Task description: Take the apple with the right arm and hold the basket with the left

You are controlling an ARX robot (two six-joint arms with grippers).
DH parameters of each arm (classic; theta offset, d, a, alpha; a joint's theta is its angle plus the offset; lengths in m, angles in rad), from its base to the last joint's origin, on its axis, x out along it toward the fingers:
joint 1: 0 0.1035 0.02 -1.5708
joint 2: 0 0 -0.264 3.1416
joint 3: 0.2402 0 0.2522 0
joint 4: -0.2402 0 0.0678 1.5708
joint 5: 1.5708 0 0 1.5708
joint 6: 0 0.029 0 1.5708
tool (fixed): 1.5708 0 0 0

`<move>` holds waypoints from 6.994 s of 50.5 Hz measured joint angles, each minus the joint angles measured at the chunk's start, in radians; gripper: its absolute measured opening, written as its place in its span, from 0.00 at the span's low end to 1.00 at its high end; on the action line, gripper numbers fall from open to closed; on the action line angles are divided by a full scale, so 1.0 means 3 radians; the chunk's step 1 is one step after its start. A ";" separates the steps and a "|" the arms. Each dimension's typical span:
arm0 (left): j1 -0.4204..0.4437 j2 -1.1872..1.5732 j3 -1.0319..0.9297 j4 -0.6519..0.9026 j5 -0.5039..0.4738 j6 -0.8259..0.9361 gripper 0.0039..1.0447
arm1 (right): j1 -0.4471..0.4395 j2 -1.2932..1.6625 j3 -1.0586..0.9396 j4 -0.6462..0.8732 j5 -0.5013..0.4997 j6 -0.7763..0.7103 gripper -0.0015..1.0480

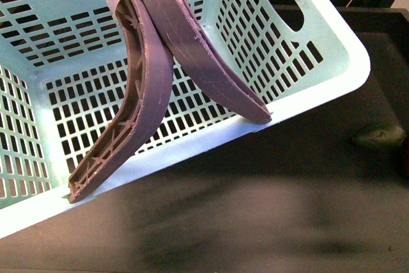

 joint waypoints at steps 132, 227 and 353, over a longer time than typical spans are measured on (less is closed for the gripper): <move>0.0000 0.0015 -0.0001 -0.0003 -0.0006 0.0010 0.19 | 0.0202 -0.2590 -0.1714 0.0788 0.0025 0.0394 0.02; 0.0000 0.0017 -0.0001 -0.0003 -0.0003 0.0009 0.19 | 0.0123 -0.5127 -0.1947 -0.1431 0.0010 0.0394 0.17; 0.1160 0.1536 0.0289 0.0070 -0.1422 -0.2580 0.32 | 0.0123 -0.5131 -0.1947 -0.1432 0.0004 0.0395 0.92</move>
